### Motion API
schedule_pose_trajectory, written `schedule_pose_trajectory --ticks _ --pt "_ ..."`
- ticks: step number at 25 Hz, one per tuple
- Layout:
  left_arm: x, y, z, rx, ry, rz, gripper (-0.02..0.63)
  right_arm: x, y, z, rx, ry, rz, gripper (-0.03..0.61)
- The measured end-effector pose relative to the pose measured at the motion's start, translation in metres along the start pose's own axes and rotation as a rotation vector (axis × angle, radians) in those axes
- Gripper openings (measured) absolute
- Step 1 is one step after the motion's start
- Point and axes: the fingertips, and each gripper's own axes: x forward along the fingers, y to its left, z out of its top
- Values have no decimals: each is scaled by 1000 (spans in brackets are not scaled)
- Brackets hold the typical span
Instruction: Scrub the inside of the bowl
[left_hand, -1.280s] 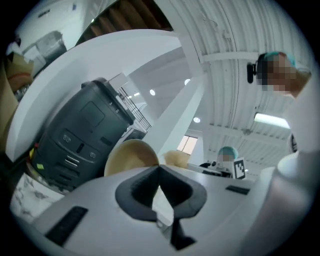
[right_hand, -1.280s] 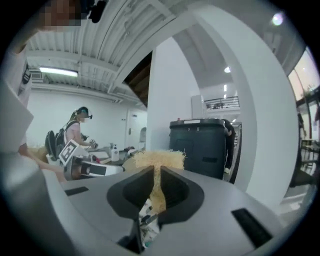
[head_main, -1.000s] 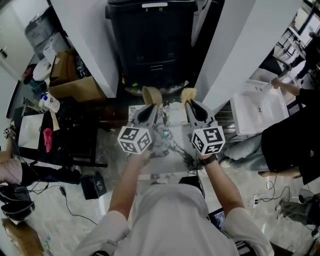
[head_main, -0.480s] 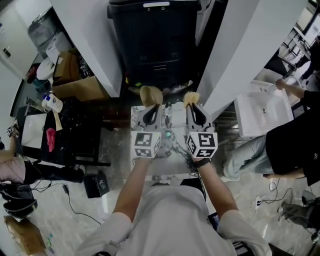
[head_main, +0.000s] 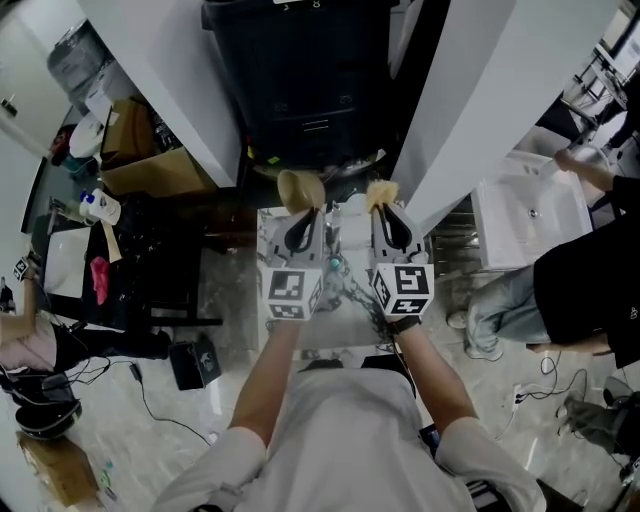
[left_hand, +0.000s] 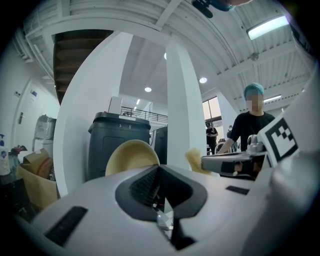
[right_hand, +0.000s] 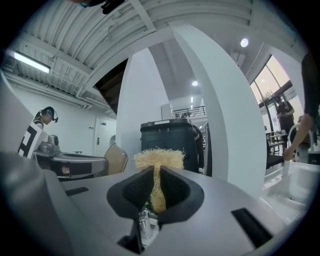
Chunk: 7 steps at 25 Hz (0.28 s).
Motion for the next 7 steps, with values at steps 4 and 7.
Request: schedule_pose_trajectory --ticks 4,7 --pt "8 0 -2 -2 -5 14 17 9 -5 -2 -13 11 10 44" --pt "15 1 -3 -3 -5 21 17 14 -8 -4 -25 20 15 44"
